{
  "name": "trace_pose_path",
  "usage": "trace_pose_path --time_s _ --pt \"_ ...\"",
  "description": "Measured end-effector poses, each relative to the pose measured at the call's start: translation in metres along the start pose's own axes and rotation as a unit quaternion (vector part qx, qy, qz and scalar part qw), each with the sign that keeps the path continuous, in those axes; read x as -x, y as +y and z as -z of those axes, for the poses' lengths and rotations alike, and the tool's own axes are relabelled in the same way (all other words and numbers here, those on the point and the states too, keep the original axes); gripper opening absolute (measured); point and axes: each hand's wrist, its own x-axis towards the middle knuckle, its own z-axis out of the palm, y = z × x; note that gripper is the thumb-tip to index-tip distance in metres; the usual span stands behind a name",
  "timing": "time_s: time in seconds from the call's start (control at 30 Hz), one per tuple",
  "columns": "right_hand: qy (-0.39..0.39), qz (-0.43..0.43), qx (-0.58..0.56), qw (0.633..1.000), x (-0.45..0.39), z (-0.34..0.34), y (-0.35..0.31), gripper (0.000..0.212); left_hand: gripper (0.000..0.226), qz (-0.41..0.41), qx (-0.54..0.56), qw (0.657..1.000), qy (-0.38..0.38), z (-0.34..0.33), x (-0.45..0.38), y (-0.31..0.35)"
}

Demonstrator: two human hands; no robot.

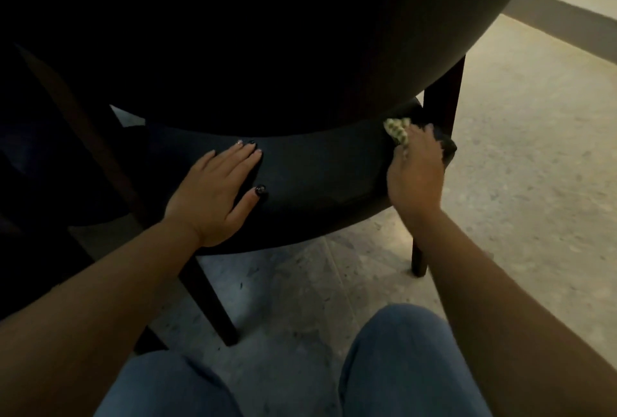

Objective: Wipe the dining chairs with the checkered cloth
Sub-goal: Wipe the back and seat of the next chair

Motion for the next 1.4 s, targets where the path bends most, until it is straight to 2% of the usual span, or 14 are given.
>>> trace_pose_path --time_s 0.1,0.23,0.3,0.37,0.43,0.53,0.67,0.73,0.8,1.0,1.17,1.3,1.37,1.4 --pt "-0.016 0.111 0.036 0.993 0.044 -0.025 -0.039 0.042 0.069 0.002 0.005 1.000 0.001 0.000 0.000 0.000" --pt "-0.161 0.240 0.068 0.955 0.060 -0.031 -0.058 0.058 0.067 0.000 0.025 1.000 0.009 0.000 0.001 0.000" --pt "-0.167 0.221 0.052 0.959 0.039 -0.015 -0.042 0.054 0.066 0.002 0.027 1.000 0.014 -0.001 0.001 -0.001" --pt "-0.094 0.103 0.017 0.990 0.019 0.004 -0.017 0.046 0.066 0.003 0.023 1.000 0.019 -0.003 0.001 -0.002" --pt "-0.029 0.031 0.005 0.999 0.020 0.011 -0.006 0.042 0.066 0.002 0.021 1.000 0.018 -0.004 0.001 -0.003" --pt "-0.021 0.057 0.010 0.998 0.052 -0.010 -0.027 0.047 0.066 0.000 0.014 1.000 0.014 -0.004 0.001 -0.003" --pt "-0.146 0.157 -0.006 0.977 0.097 -0.027 -0.063 0.059 0.062 0.012 0.001 0.999 -0.037 -0.002 -0.001 -0.001" --pt "-0.186 0.167 -0.050 0.967 0.099 -0.010 -0.066 0.050 0.059 0.025 0.007 0.996 -0.081 0.008 -0.002 0.005" --pt "-0.188 0.205 -0.113 0.954 0.096 0.021 -0.067 0.039 0.060 0.031 0.045 0.994 -0.092 0.030 -0.002 0.014" --pt "-0.115 0.343 -0.223 0.905 0.077 0.137 -0.113 0.029 0.029 -0.116 0.059 0.989 0.069 0.150 0.016 0.070" --pt "-0.090 0.447 -0.261 0.851 0.057 0.229 -0.181 0.025 0.029 -0.179 0.074 0.967 0.167 0.261 0.018 0.093" --pt "0.015 0.465 -0.292 0.836 0.028 0.280 -0.231 0.015 0.023 -0.181 0.214 0.919 0.276 0.330 0.014 0.088" --pt "0.056 0.438 -0.307 0.843 0.003 0.292 -0.254 0.013 0.017 -0.167 0.292 0.888 0.314 0.351 0.004 0.080" --pt "0.060 0.420 -0.306 0.853 -0.011 0.295 -0.265 0.012 0.016 -0.151 0.313 0.884 0.313 0.359 -0.003 0.075"
